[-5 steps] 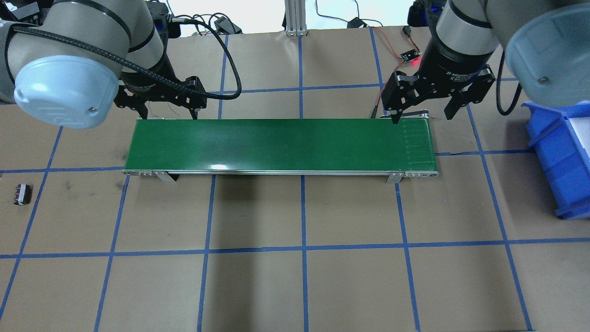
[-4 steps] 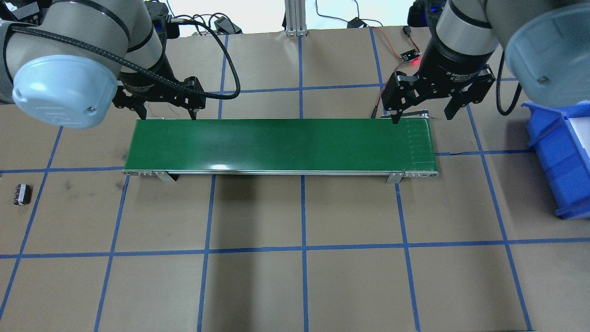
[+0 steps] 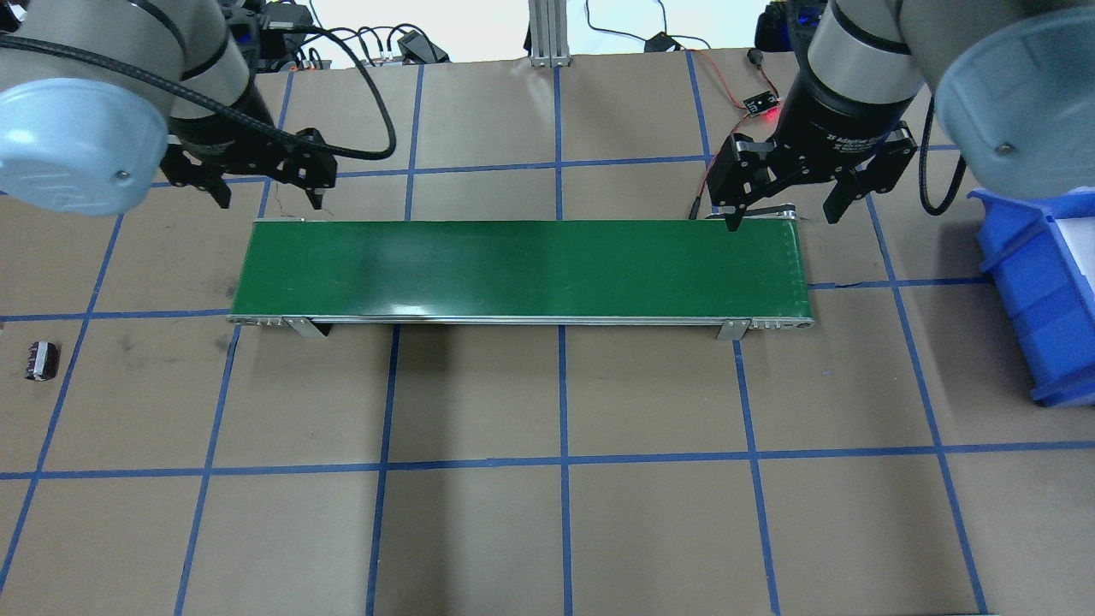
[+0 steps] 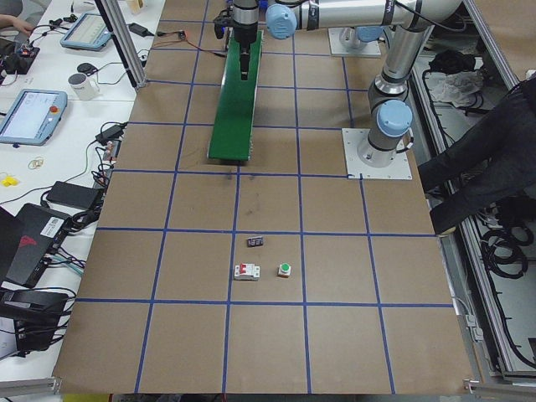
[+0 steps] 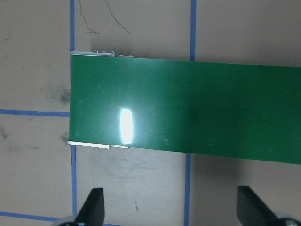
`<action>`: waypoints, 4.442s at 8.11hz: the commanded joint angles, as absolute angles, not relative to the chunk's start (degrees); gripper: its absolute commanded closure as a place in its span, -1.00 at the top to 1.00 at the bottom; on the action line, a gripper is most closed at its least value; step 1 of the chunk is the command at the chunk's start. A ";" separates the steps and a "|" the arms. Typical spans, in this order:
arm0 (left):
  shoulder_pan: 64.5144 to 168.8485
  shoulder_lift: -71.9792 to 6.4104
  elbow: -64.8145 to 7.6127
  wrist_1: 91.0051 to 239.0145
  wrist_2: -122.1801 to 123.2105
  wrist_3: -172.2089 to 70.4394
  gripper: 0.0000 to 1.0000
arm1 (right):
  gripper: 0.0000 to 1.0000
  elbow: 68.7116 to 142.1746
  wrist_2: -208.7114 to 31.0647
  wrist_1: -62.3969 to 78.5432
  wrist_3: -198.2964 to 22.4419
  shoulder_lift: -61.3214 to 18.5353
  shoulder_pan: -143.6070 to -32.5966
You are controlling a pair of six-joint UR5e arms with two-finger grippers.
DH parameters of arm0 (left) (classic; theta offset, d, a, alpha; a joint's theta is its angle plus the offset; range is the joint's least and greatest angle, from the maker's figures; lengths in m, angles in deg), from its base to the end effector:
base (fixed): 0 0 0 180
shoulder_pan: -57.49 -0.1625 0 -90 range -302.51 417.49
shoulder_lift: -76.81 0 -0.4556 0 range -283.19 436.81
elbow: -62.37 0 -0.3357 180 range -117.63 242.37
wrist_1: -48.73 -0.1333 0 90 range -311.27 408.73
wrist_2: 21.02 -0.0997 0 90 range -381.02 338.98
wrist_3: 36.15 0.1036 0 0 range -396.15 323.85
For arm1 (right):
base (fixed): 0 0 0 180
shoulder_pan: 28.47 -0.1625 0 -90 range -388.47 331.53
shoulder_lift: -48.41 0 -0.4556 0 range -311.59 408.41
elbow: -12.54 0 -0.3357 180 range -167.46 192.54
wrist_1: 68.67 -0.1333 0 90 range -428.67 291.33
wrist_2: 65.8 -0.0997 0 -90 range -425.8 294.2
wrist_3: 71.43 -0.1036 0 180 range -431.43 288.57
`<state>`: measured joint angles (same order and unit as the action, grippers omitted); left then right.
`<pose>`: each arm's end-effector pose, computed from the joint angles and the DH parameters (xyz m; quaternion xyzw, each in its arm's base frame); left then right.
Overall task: Move capacitor from left to right
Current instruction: 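Move the left gripper outward to the black capacitor beside the table edge, then grasp the black capacitor with the left gripper and lift it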
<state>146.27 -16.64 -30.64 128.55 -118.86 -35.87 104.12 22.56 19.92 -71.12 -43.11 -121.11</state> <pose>-0.1092 -0.4696 0.4836 -0.0104 0.9971 -0.0315 0.0687 0.1555 -0.4139 0.5115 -0.0256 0.9995 0.0131 0.0140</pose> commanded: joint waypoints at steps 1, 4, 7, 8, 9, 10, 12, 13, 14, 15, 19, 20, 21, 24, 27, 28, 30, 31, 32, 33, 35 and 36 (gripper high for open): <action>130.85 -17.05 -31.32 124.43 -118.49 -14.96 1.00 | 1.00 104.12 22.53 19.92 -71.25 -42.91 -121.11; 119.92 -22.56 -31.67 116.87 -117.43 -10.23 1.00 | 1.00 104.12 22.53 19.92 -71.16 -42.90 -121.11; 108.76 -31.17 -31.59 109.92 -112.02 -3.50 1.00 | 1.00 104.12 22.44 19.92 -71.25 -42.90 -121.11; 105.94 -34.17 -31.59 107.55 -109.98 -1.98 1.00 | 1.00 104.12 22.53 19.92 -71.25 -42.90 -121.11; 104.17 -36.89 -31.50 105.01 -109.79 -2.23 1.00 | 1.00 104.12 22.53 19.92 -71.08 -42.90 -121.11; 103.11 -39.53 -31.59 103.15 -110.14 -2.75 1.00 | 1.00 104.12 22.53 19.92 -71.16 -42.90 -121.02; 100.91 -42.88 -31.67 102.87 -110.58 -6.35 1.00 | 1.00 104.12 22.53 19.83 -71.16 -42.90 -121.11; 100.82 -43.42 -31.67 102.96 -110.67 -8.19 1.00 | 1.00 104.12 22.53 19.92 -71.25 -42.90 -121.11; 100.82 -43.42 -31.76 102.96 -112.58 -12.38 1.00 | 1.00 104.12 22.53 19.83 -71.08 -42.90 -121.11; 100.82 -43.51 -31.85 103.22 -114.95 -13.73 1.00 | 1.00 104.12 22.53 19.83 -71.16 -42.90 -121.11; 100.82 -43.69 -37.30 103.05 -116.37 -13.39 1.00 | 1.00 104.12 22.53 19.75 -71.07 -42.90 -121.11; 100.82 -43.34 -37.30 102.96 -120.56 -12.96 1.00 | 1.00 104.12 22.53 19.74 -71.07 -42.90 -121.11; 100.73 -43.08 -37.21 102.96 -122.69 -11.47 1.00 | 1.00 104.12 22.53 19.83 -71.07 -42.90 -121.11; 99.85 -43.16 -37.13 102.96 -122.01 -10.14 0.81 | 1.00 104.21 22.53 19.75 -71.07 -42.90 -121.11; 99.85 -43.16 -37.21 103.31 -121.65 -10.23 -1.00 | 1.00 104.12 22.62 19.83 -70.99 -42.82 -121.02; 99.85 -43.25 -37.30 103.40 -121.65 -10.49 -1.00 | 1.00 104.12 22.62 19.83 -71.07 -42.90 -121.02; 100.37 -40.28 -37.12 103.75 -121.57 -10.05 -1.00 | 1.00 104.12 22.62 19.92 -70.99 -42.82 -121.02; 101.33 -37.04 -37.21 104.45 -118.87 -7.70 -1.00 | 1.00 104.21 22.53 19.92 -71.07 -42.82 -121.02; 104.21 -33.18 -37.12 107.06 -115.45 -5.50 -1.00 | 1.00 104.12 22.53 19.83 -71.07 -42.82 -121.02; 109.46 -30.18 -37.12 107.96 -115.15 -3.31 -1.00 | 1.00 104.21 22.62 19.83 -71.07 -42.82 -121.02; 122.11 -27.00 -37.04 110.51 -115.24 -9.50 -1.00 | 1.00 104.21 22.53 19.66 -71.16 -42.82 -121.11; 126.96 -27.69 -37.12 110.60 -114.28 -9.78 -1.00 | 1.00 104.21 22.53 19.57 -71.08 -42.82 -121.11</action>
